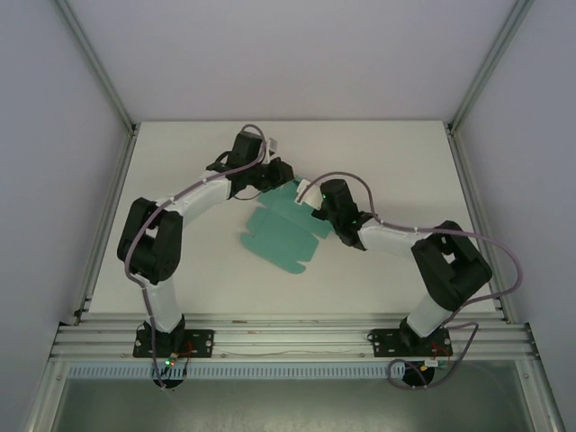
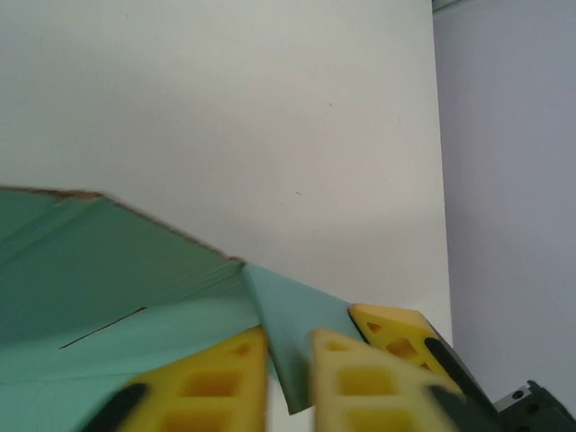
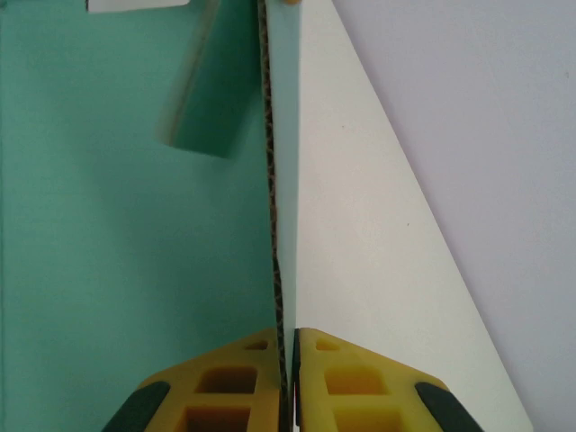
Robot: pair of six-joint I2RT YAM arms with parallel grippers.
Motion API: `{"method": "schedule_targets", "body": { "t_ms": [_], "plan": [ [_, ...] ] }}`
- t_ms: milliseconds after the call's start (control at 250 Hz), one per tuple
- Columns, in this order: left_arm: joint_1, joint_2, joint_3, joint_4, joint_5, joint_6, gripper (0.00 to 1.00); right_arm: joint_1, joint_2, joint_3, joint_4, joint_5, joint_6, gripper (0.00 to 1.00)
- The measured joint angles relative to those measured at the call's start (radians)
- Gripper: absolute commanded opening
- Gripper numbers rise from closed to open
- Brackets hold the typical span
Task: Assemble paper box
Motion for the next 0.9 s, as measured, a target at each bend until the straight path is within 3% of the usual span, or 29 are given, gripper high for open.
{"method": "schedule_targets", "body": {
  "t_ms": [88, 240, 352, 512, 680, 899],
  "plan": [
    [0.000, -0.027, -0.013, -0.024, -0.023, 0.027, 0.82, 0.000, -0.015, -0.001, -0.001, 0.000, 0.007, 0.11],
    [0.009, -0.161, -0.121, -0.074, -0.109, 0.092, 1.00, -0.001, -0.034, -0.003, -0.001, 0.000, 0.016, 0.11],
    [0.050, -0.283, -0.214, -0.093, -0.176, 0.130, 1.00, -0.003, -0.037, -0.004, -0.006, -0.007, 0.027, 0.12],
    [0.177, -0.397, -0.356, -0.093, -0.261, 0.187, 1.00, -0.023, -0.045, -0.014, -0.013, -0.051, 0.064, 0.12],
    [0.227, -0.355, -0.410, -0.090, -0.309, 0.267, 0.98, -0.043, -0.071, -0.018, -0.031, -0.124, 0.119, 0.13],
    [0.225, -0.255, -0.417, -0.014, -0.256, 0.322, 0.89, -0.057, -0.102, -0.020, -0.031, -0.184, 0.167, 0.13]
  ]
}}
